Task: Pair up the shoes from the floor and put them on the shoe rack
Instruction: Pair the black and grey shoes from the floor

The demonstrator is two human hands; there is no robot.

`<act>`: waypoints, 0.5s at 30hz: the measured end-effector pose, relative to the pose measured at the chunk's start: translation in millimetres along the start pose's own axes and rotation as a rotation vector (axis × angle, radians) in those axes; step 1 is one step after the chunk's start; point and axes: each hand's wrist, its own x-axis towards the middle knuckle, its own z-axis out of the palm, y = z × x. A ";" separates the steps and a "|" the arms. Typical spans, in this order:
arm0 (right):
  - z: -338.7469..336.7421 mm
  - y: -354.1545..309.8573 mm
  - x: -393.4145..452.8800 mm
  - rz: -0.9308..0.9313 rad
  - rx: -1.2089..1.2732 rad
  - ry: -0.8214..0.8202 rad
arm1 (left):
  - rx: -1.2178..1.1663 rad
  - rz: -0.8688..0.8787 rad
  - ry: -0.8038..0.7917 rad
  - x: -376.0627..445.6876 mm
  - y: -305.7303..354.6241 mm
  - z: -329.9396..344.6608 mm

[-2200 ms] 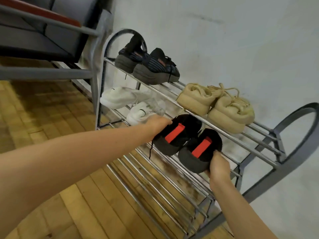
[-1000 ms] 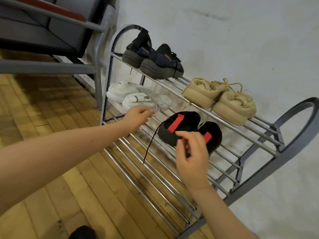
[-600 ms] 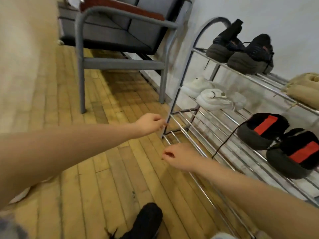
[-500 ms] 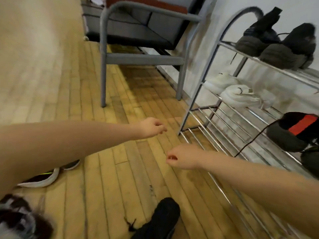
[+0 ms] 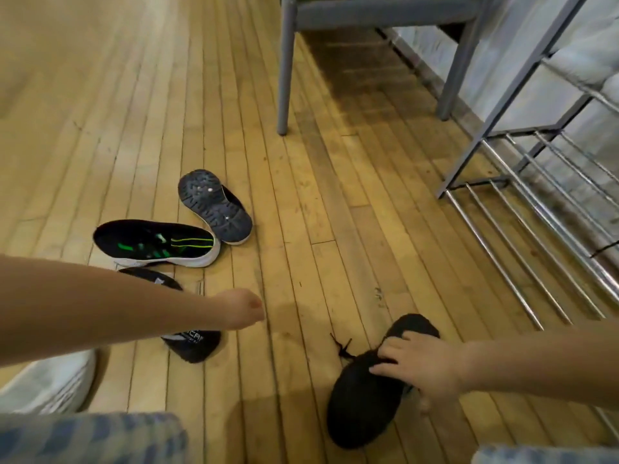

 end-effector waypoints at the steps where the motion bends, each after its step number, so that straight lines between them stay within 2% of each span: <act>1: 4.8 -0.4 1.7 -0.009 -0.052 -0.026 | 0.002 -0.029 -0.014 -3.8 -9.8 5.1; 6: 6.8 10.0 13.0 0.025 -0.067 0.070 | -0.028 -0.111 0.011 -8.2 -30.7 14.2; 11: 19.1 21.6 29.7 0.051 -0.238 -0.001 | -0.006 -0.057 0.056 -9.5 -11.2 -18.2; 13: 24.2 23.9 34.8 0.036 -0.303 0.035 | -0.058 -0.048 0.101 -11.3 -7.8 -33.8; 15: 21.0 29.4 35.8 0.015 -0.230 0.064 | -0.113 -0.048 0.157 -10.6 -9.7 -44.0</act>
